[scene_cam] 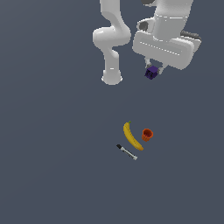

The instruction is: Pick up a designated object from a clutter of objects.

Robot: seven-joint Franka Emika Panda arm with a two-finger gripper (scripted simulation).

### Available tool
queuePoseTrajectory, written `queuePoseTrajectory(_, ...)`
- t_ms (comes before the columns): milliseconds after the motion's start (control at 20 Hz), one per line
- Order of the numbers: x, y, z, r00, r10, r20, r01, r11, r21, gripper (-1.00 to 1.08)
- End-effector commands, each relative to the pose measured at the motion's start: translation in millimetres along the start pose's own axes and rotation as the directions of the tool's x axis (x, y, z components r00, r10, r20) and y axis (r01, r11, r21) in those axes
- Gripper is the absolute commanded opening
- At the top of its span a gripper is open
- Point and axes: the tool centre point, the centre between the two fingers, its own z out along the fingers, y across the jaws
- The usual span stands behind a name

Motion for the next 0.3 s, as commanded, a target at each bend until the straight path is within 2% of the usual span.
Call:
queuePoseTrajectory(0, -1.2, -2.1, -8.3, 1.0, 0.0, 0.001, 0.0, 1.0, -0.001, -1.0)
queuePoseTrajectory(250, -1.7, -3.9, -13.9, 1.0, 0.001, 0.002, -0.001, 1.0, -0.002, -1.0)
